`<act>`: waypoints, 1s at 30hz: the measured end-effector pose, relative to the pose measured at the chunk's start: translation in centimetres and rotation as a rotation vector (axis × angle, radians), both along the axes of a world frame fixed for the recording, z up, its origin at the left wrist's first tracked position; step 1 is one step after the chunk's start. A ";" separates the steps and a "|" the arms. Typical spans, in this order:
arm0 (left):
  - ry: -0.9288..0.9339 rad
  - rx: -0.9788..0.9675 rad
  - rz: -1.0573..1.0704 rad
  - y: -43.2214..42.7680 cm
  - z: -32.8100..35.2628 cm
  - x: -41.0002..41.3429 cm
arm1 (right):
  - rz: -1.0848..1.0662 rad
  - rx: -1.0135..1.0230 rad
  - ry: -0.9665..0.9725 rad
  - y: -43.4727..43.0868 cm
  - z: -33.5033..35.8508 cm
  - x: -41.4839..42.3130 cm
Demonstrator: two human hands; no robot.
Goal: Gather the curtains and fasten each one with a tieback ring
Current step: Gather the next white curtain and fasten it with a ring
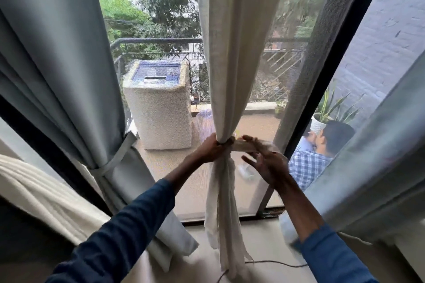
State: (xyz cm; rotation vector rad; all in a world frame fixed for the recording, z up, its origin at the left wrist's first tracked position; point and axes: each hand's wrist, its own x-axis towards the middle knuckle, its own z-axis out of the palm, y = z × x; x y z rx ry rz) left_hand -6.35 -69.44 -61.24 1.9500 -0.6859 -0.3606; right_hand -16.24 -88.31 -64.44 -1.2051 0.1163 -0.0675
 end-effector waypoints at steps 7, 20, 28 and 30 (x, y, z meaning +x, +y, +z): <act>0.029 0.274 0.015 -1.1 1.5 0.3 | -0.285 -0.376 -0.131 2.9 -1.2 -2.2; 0.185 0.336 -0.111 -1.1 0.2 -0.3 | 0.346 -1.029 -0.088 5.9 -2.5 -3.5; 0.207 0.516 -0.294 1.1 1.6 -1.7 | -0.212 -0.957 -0.060 3.0 -1.4 -1.1; 0.168 0.645 -0.364 1.0 2.2 -2.3 | -0.088 -0.967 -0.093 3.5 -1.3 -0.3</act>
